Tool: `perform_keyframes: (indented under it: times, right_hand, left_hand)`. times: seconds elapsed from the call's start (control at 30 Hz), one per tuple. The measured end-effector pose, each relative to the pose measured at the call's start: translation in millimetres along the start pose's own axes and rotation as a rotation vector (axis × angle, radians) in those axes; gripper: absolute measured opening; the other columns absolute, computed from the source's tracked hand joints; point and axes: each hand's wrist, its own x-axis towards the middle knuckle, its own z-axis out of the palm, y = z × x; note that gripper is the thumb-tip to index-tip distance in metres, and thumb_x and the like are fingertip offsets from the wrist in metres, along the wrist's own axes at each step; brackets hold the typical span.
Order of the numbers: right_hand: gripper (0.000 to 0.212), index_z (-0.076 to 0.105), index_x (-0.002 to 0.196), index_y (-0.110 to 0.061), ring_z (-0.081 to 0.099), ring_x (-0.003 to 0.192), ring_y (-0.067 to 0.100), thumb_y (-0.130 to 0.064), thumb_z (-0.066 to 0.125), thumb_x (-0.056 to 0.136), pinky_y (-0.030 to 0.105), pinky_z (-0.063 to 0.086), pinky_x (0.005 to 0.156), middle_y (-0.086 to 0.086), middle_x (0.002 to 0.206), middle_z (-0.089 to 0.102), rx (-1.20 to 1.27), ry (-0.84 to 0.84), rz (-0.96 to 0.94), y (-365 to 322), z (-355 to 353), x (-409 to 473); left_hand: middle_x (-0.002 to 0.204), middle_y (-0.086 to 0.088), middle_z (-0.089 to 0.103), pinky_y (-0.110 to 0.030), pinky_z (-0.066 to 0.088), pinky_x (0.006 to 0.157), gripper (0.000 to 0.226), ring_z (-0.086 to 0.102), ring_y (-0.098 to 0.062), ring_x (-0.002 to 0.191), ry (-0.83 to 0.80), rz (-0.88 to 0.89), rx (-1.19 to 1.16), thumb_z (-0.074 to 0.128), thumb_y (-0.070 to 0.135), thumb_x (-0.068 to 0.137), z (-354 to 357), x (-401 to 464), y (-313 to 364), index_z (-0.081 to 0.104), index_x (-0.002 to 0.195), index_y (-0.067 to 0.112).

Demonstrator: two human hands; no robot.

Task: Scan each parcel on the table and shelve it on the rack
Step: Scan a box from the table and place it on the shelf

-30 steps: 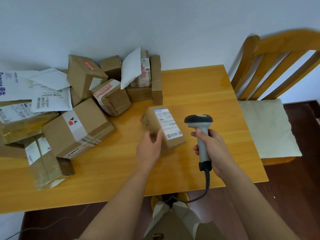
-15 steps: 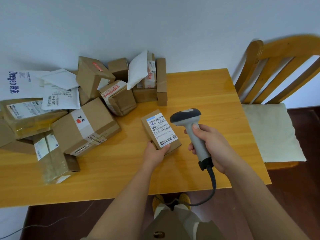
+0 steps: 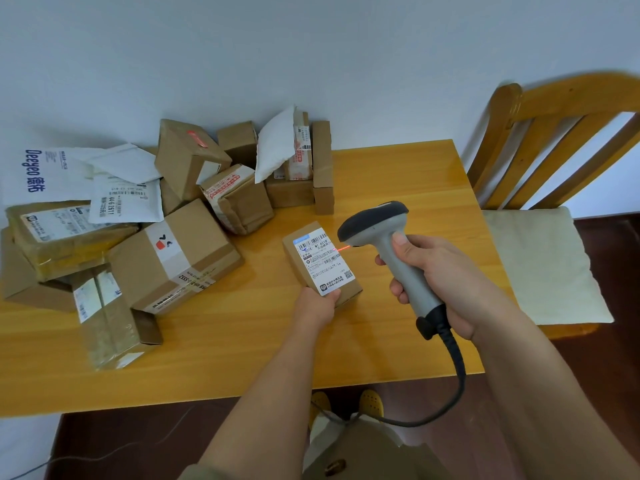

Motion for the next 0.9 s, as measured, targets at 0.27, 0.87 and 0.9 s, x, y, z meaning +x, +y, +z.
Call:
perform_keyframes:
  times: [0.27, 0.87, 0.9]
  right_hand:
    - [0.035, 0.062, 0.11, -0.001, 0.053, 0.048, 0.012, -0.033, 0.051, 0.102, 0.024, 0.046, 0.047, 0.006, 0.076, 0.061, -0.022, 0.026, 0.045, -12, -7, -11]
    - [0.038, 0.064, 0.103, 0.001, 0.052, 0.045, 0.011, -0.034, 0.051, 0.1, 0.022, 0.046, 0.046, 0.001, 0.059, 0.058, -0.089, 0.024, 0.02, -26, -9, -26]
    - [0.038, 0.064, 0.103, 0.001, 0.052, 0.045, 0.011, -0.035, 0.051, 0.1, 0.023, 0.046, 0.046, 0.001, 0.059, 0.058, -0.095, 0.02, 0.021, -27, -9, -26]
  left_hand:
    - [0.126, -0.01, 0.061, -0.039, 0.051, 0.088, 0.042, 0.061, -0.033, 0.112, 0.004, 0.014, 0.042, 0.059, 0.035, 0.097, 2, 0, 3, 0.051, 0.129, 0.01]
    - [0.132, -0.011, 0.056, -0.046, 0.056, 0.09, 0.041, 0.058, -0.031, 0.112, 0.041, -0.039, -0.061, 0.066, 0.027, 0.094, 5, 6, 3, 0.051, 0.126, 0.005]
    - [0.132, -0.011, 0.056, -0.046, 0.056, 0.09, 0.041, 0.058, -0.031, 0.113, 0.038, -0.039, -0.062, 0.066, 0.026, 0.094, 6, 6, 4, 0.051, 0.126, 0.005]
